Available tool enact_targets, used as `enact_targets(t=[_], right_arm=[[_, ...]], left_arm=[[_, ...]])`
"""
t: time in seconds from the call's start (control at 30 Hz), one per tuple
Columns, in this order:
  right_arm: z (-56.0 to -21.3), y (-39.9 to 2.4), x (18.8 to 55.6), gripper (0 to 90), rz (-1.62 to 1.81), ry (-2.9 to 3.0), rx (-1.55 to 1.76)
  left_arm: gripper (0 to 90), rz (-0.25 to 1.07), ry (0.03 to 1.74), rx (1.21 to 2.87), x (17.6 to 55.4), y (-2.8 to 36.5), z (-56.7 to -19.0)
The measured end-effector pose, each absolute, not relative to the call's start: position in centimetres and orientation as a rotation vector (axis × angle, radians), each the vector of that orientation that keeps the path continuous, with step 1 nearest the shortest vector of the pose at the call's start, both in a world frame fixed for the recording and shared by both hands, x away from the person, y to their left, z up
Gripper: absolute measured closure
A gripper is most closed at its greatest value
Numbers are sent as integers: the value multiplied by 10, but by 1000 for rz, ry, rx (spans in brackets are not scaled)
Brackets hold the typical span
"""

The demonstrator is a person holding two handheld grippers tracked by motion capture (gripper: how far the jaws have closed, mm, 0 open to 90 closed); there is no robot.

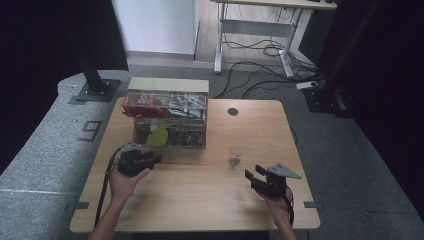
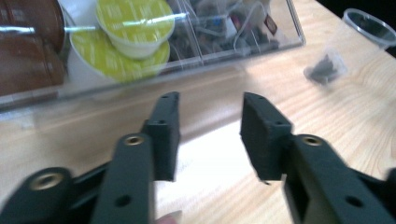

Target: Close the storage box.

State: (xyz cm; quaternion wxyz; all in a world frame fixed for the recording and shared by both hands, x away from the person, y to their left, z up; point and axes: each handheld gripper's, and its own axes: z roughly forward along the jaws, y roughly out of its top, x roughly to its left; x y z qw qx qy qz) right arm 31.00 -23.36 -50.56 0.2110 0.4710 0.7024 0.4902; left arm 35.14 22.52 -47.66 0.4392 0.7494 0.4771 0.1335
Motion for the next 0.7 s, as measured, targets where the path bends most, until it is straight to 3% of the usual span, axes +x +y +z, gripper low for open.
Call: enact_targets(t=[0.47, 0.7], right_arm=[[-517, -255, 296, 384, 1342, 1951, 1318], [-541, -277, 295, 382, 1304, 1942, 1390]], left_arm=[[422, 355, 1178, 1892, 309, 229, -506], [423, 394, 1168, 1944, 294, 224, -525]])
